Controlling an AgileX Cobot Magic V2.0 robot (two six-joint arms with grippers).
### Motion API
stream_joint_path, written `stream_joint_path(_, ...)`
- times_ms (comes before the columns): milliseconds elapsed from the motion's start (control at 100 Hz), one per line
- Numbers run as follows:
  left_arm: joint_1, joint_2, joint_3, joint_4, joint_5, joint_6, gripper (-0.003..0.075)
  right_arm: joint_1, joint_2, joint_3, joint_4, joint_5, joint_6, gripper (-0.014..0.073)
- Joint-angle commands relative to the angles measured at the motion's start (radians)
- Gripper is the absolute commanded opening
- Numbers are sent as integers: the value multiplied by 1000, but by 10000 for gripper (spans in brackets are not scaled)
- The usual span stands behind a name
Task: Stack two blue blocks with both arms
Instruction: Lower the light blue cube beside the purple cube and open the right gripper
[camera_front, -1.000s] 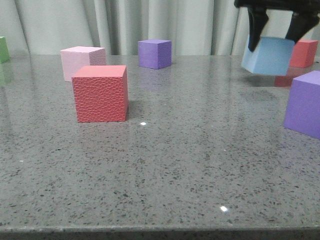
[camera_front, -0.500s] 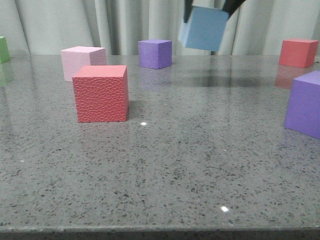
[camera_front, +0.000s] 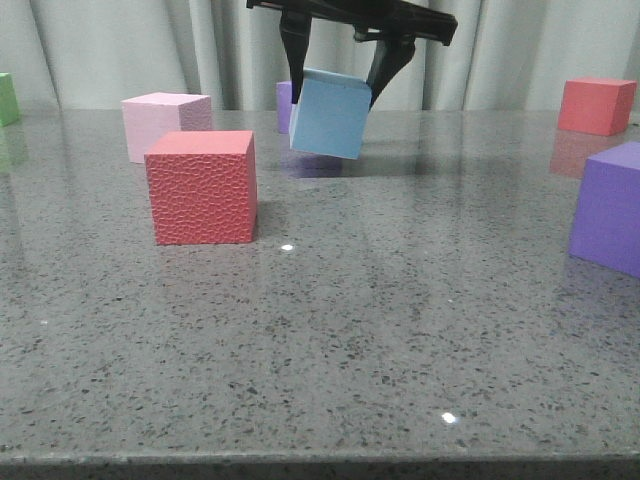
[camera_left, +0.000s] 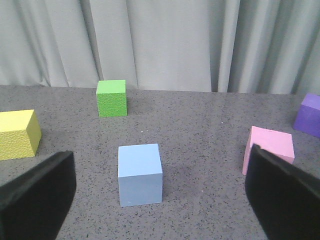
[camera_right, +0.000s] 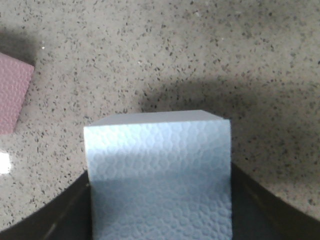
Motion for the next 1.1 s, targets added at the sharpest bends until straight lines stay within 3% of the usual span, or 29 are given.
stream_joint_path(0, 2, 5, -37, -8, -68, 1, 650, -1, -58, -33, 0, -56, 6, 356)
stream_joint_path(320, 2, 5, -37, -22, -67, 1, 650, -1, -56, -33, -6, -160, 6, 356)
stream_joint_path(790, 2, 5, -37, -22, -67, 1, 639, -1, -16, -33, 0, -72, 23, 357)
stream_joint_path(890, 2, 5, -37, -22, -67, 1, 638, -1, -12, -33, 15, -76, 26, 425)
stream_joint_path(1090, 2, 5, -37, -22, -67, 1, 638, -2, -12, -33, 51, -88, 68, 666)
